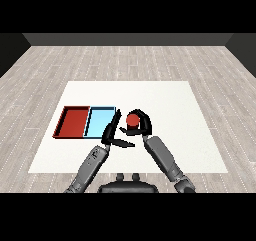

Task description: Pick the red can and put it in the red box

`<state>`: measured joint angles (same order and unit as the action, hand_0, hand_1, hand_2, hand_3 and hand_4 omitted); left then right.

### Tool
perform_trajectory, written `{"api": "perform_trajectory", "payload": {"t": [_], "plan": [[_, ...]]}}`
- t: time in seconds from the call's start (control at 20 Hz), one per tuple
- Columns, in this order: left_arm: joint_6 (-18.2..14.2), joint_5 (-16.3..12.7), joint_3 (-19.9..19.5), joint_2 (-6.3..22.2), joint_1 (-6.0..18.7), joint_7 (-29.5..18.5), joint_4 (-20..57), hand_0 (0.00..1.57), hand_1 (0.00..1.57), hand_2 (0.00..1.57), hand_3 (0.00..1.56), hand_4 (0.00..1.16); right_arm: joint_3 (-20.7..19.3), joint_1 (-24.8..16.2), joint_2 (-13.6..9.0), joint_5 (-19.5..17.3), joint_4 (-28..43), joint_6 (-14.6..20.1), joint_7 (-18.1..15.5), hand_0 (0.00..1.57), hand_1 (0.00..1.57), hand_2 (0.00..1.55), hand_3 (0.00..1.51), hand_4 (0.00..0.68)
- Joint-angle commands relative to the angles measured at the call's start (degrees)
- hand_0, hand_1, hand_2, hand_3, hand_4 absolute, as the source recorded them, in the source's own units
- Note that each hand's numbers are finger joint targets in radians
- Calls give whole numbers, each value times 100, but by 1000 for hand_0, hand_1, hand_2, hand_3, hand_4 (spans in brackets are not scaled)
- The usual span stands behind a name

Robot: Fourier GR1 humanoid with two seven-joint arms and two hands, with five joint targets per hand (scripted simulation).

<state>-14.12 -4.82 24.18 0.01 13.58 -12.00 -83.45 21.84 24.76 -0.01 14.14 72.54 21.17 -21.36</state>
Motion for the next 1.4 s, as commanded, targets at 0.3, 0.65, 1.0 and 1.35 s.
{"api": "perform_trajectory", "payload": {"t": [0.3, 0.65, 1.0, 1.35], "plan": [[-653, -345, 485, -1, 799, 276, 582, 0, 0, 0, 0, 0, 404, 55, 1, 239, 30, 12, -176, 1432, 1432, 1438, 1403, 599], [-345, -255, 205, 8, 917, 328, 647, 0, 0, 0, 0, 0, 749, 74, -3, 183, 875, 345, 542, 1445, 1445, 1430, 1385, 600], [-557, -504, 542, 9, 881, -248, 1234, 0, 0, 0, 0, 0, 653, 267, -4, 357, 323, 186, 120, 1455, 1455, 1450, 1398, 543], [-1530, -327, 932, 5, 1080, 203, 1034, 1295, 1295, 1321, 1249, 856, 986, 508, -4, 667, 254, 482, -36, 1513, 1513, 1460, 1404, 528]]}}
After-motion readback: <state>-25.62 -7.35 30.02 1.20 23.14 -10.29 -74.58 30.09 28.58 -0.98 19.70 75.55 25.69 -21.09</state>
